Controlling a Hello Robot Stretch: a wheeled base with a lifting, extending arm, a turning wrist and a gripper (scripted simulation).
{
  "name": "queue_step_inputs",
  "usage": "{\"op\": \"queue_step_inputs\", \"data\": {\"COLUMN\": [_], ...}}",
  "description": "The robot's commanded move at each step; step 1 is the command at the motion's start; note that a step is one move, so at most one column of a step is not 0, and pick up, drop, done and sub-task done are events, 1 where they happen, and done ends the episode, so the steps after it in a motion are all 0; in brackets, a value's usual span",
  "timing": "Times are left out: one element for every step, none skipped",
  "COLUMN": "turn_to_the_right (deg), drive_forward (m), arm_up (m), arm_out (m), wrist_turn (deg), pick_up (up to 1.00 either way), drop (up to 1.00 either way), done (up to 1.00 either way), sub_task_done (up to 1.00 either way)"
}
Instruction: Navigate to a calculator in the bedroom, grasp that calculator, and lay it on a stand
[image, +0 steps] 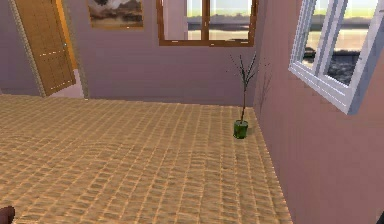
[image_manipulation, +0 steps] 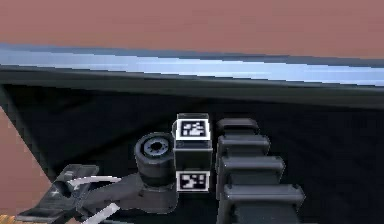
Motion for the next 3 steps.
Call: {"op": "queue_step_inputs", "data": {"turn_to_the_right": [0.0,0.0,0.0], "drive_forward": [0.00,0.00,0.00], "arm_up": [0.00,0.00,0.00], "arm_out": [0.00,0.00,-0.04], "wrist_turn": [45.0,0.0,0.0], "pick_up": [0.00,0.00,0.00], "drop": [0.00,1.00,0.00], "done": [0.00,0.00,0.00], "sub_task_done": [0.00,0.00,0.00]}}
